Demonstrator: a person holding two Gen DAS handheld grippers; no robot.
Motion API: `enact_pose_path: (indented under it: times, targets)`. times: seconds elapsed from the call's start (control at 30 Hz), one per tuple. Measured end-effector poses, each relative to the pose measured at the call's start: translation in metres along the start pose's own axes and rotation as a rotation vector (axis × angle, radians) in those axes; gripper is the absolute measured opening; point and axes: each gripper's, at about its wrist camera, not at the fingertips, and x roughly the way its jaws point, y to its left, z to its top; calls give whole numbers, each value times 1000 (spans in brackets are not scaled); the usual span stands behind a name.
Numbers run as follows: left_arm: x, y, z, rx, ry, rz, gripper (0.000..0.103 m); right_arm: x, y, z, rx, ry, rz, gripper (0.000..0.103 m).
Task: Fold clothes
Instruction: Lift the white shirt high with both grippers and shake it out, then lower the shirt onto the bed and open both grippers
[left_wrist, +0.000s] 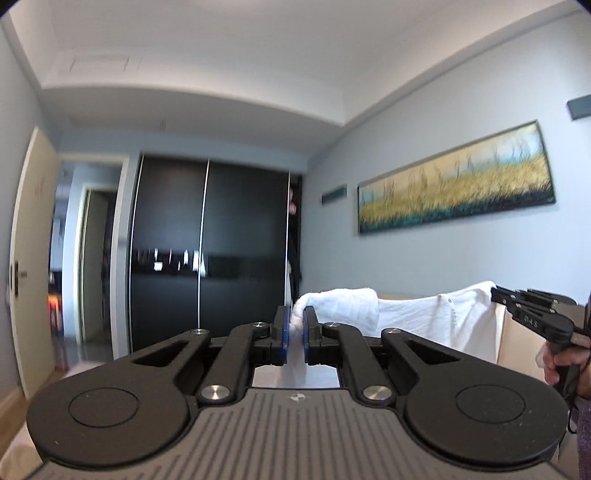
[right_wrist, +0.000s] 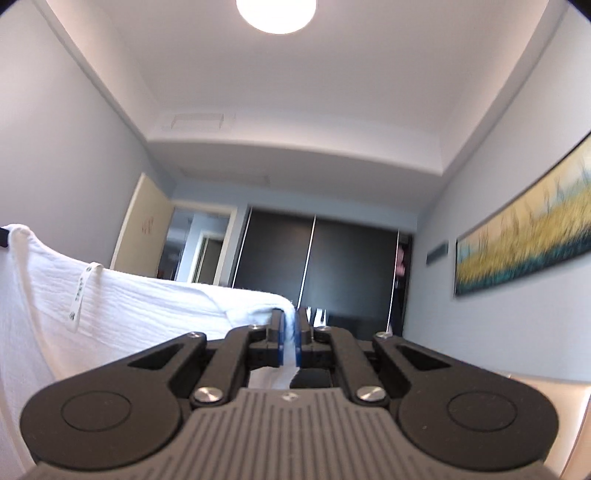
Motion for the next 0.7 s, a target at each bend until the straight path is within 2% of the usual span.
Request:
enact_pose_path:
  times: [0.17, 0.3, 0.43, 0.53, 0.7]
  targets:
    - [-21, -15, 12, 31, -109, -30, 5, -35, 4, 28, -27, -97, -6, 6]
    - [-13, -22, 19, 54, -129, -32, 5, -42, 2, 33, -41, -129, -17, 6]
    - [15, -12, 12, 38, -68, -16, 5, -25, -2, 22, -32, -95, -14, 6]
    - [41, 6, -10, 39, -2, 13, 6, 0, -4, -2, -35, -30, -2, 6]
    - [100, 43, -62, 15, 158, 66, 5, 56, -3, -67, -46, 133, 40, 6]
